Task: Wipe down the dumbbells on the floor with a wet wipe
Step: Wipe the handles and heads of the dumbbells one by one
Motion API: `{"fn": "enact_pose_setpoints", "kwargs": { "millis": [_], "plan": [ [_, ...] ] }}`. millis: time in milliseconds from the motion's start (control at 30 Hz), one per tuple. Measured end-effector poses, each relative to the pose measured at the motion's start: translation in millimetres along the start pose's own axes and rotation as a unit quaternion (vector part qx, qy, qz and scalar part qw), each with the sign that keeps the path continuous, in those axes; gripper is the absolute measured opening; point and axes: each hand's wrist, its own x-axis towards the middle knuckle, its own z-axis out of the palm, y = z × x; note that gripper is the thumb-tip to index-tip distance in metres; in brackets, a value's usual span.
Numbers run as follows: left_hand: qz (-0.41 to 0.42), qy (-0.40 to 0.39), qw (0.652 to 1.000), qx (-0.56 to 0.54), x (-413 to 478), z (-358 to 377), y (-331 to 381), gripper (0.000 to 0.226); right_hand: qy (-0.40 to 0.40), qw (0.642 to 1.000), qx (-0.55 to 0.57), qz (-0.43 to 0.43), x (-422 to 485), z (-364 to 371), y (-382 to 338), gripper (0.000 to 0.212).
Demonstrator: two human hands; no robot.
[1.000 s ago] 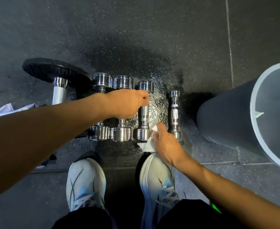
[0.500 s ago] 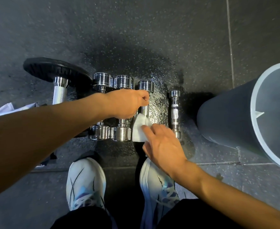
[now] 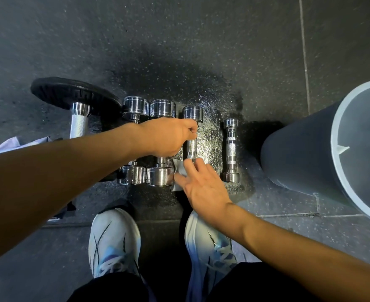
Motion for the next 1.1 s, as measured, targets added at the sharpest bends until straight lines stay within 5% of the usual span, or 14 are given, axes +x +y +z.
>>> {"fn": "enact_pose_setpoints", "kwargs": {
  "millis": [200,400,633,833,1100],
  "plan": [
    [0.014,0.001,1.0,-0.001,1.1,4.8,-2.3,0.059,-0.006,1.0,0.013,-0.005,4.2,1.1,10.4,0.034],
    [0.006,0.006,1.0,0.003,1.2,1.8,0.1,0.057,-0.011,0.989,0.146,0.002,-15.9,-3.2,28.1,0.042],
    [-0.004,0.007,1.0,-0.002,-0.4,5.8,-0.5,0.054,-0.105,0.958,0.24,0.116,-19.1,-13.9,35.5,0.044],
    [-0.005,0.0,1.0,0.005,-0.7,3.2,0.5,0.052,-0.204,0.957,0.12,0.169,4.1,-21.3,42.0,0.032],
    [-0.003,-0.008,1.0,0.028,-2.1,1.9,-0.9,0.051,-0.284,0.892,0.26,0.236,4.9,-31.4,36.1,0.043]
  ]
}}
